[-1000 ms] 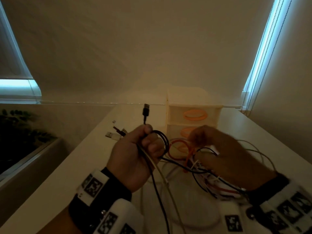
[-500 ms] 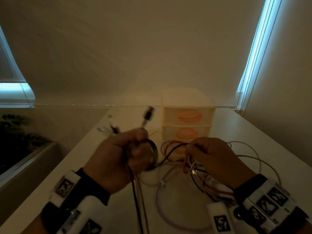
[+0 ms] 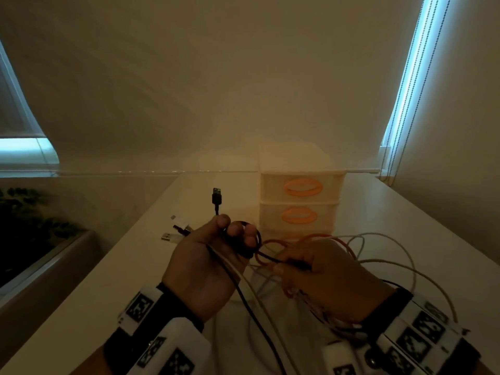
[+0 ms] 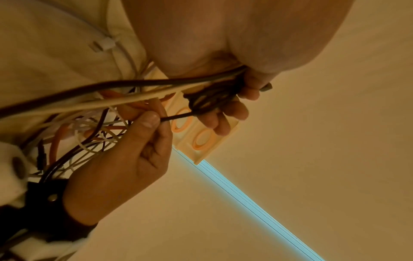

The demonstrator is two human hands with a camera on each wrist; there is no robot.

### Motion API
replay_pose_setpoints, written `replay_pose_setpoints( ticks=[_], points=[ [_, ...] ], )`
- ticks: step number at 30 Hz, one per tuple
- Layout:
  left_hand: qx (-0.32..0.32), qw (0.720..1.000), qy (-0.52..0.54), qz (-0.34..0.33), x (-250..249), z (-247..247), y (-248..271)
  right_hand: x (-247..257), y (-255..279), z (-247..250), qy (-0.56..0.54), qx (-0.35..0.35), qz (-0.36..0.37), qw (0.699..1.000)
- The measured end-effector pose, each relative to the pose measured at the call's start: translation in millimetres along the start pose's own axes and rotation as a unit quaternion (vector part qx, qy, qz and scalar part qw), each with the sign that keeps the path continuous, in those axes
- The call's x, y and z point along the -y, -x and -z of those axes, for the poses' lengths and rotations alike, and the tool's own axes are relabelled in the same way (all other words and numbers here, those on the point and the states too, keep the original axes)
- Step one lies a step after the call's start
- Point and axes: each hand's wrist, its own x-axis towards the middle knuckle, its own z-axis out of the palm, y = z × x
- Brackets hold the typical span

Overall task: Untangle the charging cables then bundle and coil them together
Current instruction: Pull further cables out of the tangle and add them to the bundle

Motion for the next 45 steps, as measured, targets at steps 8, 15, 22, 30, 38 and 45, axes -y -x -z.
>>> replay_pose_setpoints(
  ticks=[8, 15, 22, 30, 38, 45],
  points=[
    [0.026, 1.000, -0.012, 0.005, -5, 4, -4, -31, -2, 18, 0.025, -0.181, 0.086, 0.979],
    [0.032, 0.999, -0.018, 0.000, -6, 5, -2, -48, 5, 34, 0.147, -0.011, 0.046, 0.988],
    [0.089, 0.996, 0.009, -0.021, -24, 0, 2, -44, 2, 43, 0.236, 0.016, -0.078, 0.968],
    [0.106, 0.987, 0.059, -0.109, -71, 14, -1, -45, 3, 48, 0.285, -0.096, -0.092, 0.949],
    [-0.025, 0.975, 0.065, -0.212, -91, 29, -8, -45, 2, 48, 0.322, -0.139, -0.045, 0.935],
    [0.023, 0.994, -0.028, -0.102, -25, 6, -11, -32, 9, 41, 0.197, -0.110, 0.030, 0.974]
  ],
)
